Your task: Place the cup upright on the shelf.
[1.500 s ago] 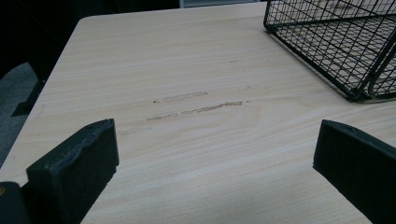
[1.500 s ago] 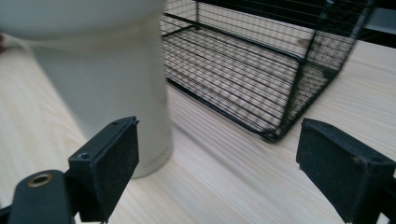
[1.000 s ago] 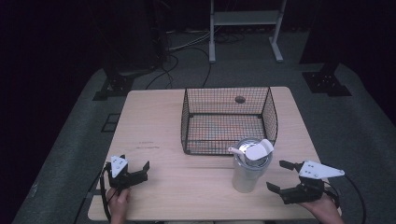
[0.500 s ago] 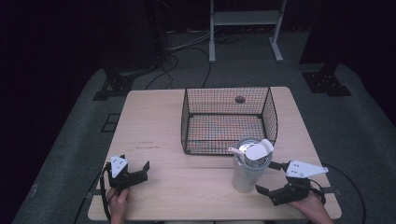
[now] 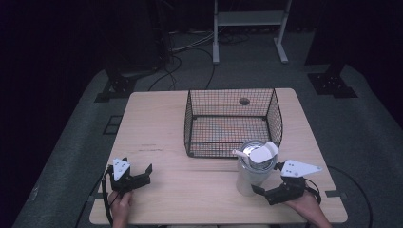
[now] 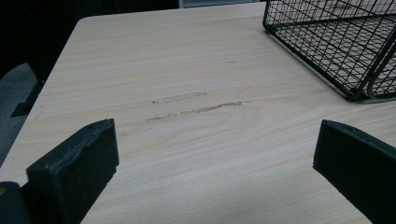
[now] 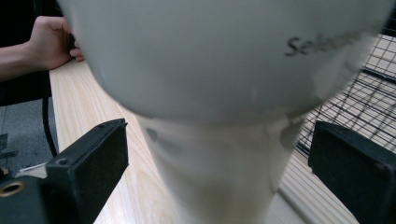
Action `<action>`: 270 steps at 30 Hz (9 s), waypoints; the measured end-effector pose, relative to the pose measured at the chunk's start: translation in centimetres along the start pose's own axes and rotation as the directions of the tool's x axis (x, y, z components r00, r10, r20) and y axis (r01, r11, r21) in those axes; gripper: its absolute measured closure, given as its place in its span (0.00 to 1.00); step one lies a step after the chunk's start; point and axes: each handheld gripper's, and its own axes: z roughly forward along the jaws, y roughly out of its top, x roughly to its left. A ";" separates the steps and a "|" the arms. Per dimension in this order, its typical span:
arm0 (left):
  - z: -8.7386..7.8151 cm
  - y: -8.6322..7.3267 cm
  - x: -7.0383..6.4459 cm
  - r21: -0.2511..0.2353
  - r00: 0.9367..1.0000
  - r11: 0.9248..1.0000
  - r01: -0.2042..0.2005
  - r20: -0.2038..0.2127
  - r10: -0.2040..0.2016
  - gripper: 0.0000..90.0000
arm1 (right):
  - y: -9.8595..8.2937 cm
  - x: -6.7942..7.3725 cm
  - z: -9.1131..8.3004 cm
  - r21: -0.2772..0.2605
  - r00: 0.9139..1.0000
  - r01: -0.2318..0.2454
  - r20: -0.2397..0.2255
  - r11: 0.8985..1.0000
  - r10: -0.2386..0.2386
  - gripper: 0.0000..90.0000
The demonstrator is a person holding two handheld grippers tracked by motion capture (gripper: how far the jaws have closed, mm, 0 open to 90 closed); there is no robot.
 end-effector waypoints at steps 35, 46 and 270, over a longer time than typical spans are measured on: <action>0.0 0.0 0.0 -0.001 1.000 1.000 -0.001 -0.001 0.001 0.00 | -0.5 0.3 2.6 -0.150 0.998 0.046 0.038 0.988 -0.041 0.09; 0.0 0.0 0.0 -0.001 1.000 1.000 0.000 -0.001 0.000 0.00 | -0.1 0.4 2.1 -0.178 1.000 0.014 0.012 0.984 -0.011 0.10; -0.1 0.0 0.3 -0.018 1.000 1.000 0.021 0.013 -0.021 0.00 | 12.1 -12.5 19.2 0.096 0.993 0.113 -0.043 0.989 -0.109 0.09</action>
